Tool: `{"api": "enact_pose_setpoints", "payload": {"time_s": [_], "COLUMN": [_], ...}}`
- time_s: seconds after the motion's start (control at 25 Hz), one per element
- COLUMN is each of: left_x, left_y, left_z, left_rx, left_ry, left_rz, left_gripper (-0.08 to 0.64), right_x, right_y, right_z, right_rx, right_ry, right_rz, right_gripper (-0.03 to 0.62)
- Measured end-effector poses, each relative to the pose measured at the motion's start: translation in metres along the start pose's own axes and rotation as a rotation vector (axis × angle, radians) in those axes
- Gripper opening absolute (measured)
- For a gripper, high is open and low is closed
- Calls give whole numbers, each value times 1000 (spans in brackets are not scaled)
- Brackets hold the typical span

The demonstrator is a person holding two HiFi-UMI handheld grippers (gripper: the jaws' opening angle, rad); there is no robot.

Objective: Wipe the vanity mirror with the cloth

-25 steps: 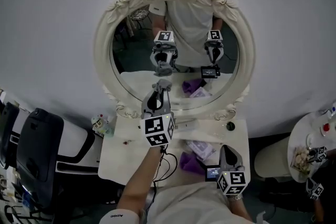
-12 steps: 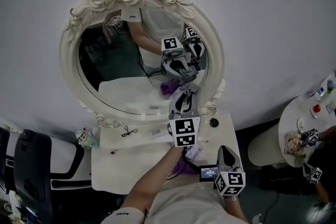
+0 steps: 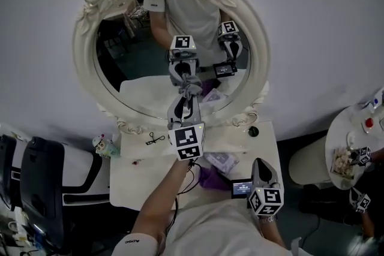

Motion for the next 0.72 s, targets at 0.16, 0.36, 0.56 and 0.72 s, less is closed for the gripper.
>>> {"api": "enact_pose_setpoints", "payload": {"time_s": [0.16, 0.36, 0.56, 0.72], "left_x": [-26, -57, -74, -72], "left_y": [4, 16, 15, 16], "left_z": [77, 171, 208, 182], "left_rx": [25, 97, 117, 61], "left_ry": [-159, -342, -389, -354], "left_rz": [14, 64, 62, 29], "left_gripper": [80, 78, 77, 78], "right_x": [13, 24, 30, 31], "right_y": [1, 5, 8, 6], "right_z": [19, 33, 39, 36], "right_rx": [-31, -59, -73, -72], "right_ry": [-73, -134, -156, -147], "right_rz": [10, 39, 57, 51], "right_gripper": [8, 8, 8, 8]}}
Point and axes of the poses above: the fingertips, and each gripper's own axes: x forward along the fingers, z to its left, y out of its underside, the point moved 7 cm from there along -x, backward along the fingers, and after that the axes turned 9 degrees about -z, right-handed, at the moved point
